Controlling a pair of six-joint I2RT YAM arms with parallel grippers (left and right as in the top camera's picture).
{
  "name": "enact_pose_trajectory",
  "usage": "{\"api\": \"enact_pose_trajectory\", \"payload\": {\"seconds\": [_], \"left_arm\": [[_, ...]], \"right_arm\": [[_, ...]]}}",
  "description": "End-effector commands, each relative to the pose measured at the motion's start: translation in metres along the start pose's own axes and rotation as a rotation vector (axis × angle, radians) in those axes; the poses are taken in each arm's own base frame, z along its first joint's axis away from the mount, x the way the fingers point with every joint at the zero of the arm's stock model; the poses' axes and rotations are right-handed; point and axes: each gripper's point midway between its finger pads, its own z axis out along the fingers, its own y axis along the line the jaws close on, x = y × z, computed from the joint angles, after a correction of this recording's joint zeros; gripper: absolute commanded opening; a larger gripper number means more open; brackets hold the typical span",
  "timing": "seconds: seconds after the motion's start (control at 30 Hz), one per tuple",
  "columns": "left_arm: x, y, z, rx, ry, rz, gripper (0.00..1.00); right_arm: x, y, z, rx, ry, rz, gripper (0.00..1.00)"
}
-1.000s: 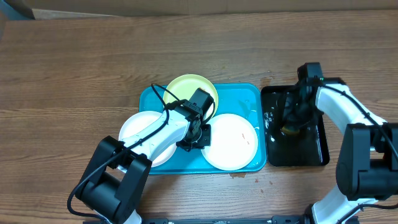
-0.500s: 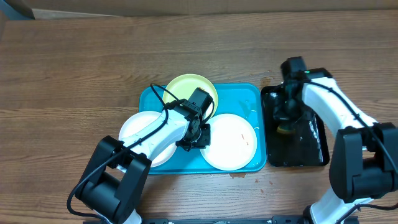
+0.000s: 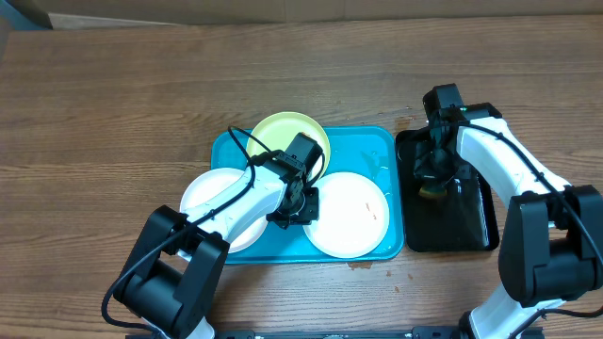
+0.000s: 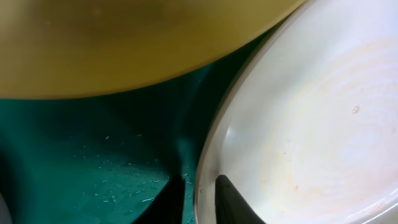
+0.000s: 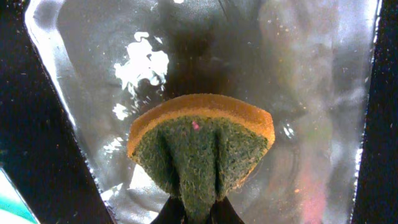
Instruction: Clean dirty plates on tray and stack at the side
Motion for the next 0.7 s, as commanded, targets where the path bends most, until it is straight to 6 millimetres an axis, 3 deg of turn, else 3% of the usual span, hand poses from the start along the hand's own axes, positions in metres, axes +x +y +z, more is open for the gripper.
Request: {"api": "enact_pose_trajectory", "payload": {"seconds": [0.0,0.03,0.23,0.37,0.43,0.57,0.6,0.67], "left_arm": [[-0.001,0.000,0.001,0.000,0.004,0.005,0.11],[-0.001,0.000,0.001,-0.001,0.004,0.004,0.04],[-0.002,0.003,0.000,0.002,0.007,-0.006,0.04],[-0.002,0.002,0.000,0.002,0.006,-0.006,0.18],[-0.003,0.001,-0.002,0.005,0.009,-0.006,0.18],[-0.003,0.000,-0.003,0.006,0.008,-0.005,0.11],[-0.003,0.000,-0.003,0.005,0.009,-0.005,0.04],[-0.003,0.001,-0.003,0.005,0.010,-0.006,0.04]], "right_arm": [[-0.008,0.001,-0.003,-0.007,-0.023,-0.001,0.04],[-0.008,0.001,-0.003,-0.007,-0.023,-0.001,0.04],[-0.011,0.001,-0.012,-0.004,-0.024,-0.001,0.04],[-0.018,0.001,-0.031,-0.005,-0.028,-0.001,0.04],[-0.021,0.002,-0.033,-0.008,-0.036,0.000,0.04],[-0.019,0.001,-0.033,-0.006,-0.030,-0.001,0.04],[-0.018,0.001,-0.033,-0.004,-0.026,-0.001,0.04],[-0.017,-0.002,-0.033,0.010,-0.022,0.000,0.04]]}}
